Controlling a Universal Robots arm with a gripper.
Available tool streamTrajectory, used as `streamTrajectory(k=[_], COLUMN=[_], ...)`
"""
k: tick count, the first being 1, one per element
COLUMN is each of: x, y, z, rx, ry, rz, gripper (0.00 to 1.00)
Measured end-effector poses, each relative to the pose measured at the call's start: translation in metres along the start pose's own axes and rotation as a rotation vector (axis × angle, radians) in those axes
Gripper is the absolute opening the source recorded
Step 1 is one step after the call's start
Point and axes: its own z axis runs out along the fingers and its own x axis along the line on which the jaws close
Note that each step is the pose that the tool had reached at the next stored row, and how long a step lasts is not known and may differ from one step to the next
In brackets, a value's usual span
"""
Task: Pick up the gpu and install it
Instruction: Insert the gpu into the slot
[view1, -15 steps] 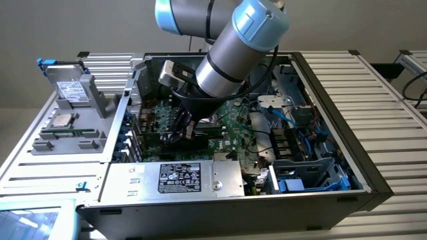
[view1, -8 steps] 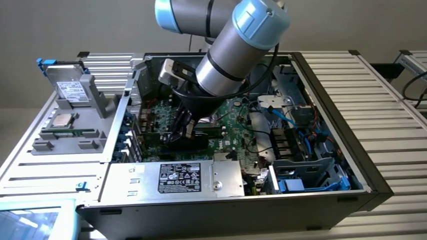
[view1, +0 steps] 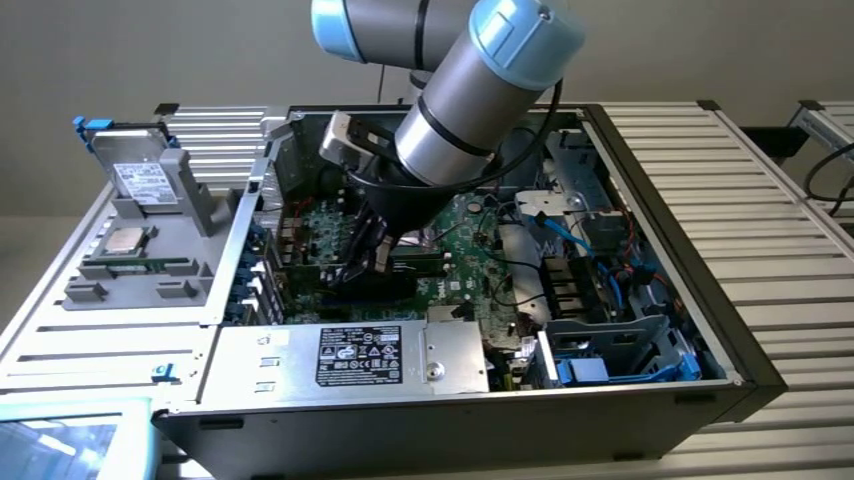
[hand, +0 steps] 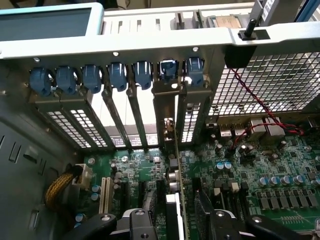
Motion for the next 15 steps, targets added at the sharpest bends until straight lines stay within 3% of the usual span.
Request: streamTrajectory(k=[4,5,7,11,15], x=[-0.0006,-0.0007,-0.0009,-0.0031,-0.0088], y=[-0.0008,-0.0007,-0.0007,-0.0006,-0.0001], z=[-0.0024,-0.0025,-0.0026,-0.0025,-0.0025], rx=[0.0014,0.0059,0.0295,0.0911,0.1351], ry=[0.0070,0.0097,0.0159,0.0232,0.0261], rz=[0.002,0.002,0.002,0.001,0.004], gripper=[0.45,0.45,0.45,0.45,0.45])
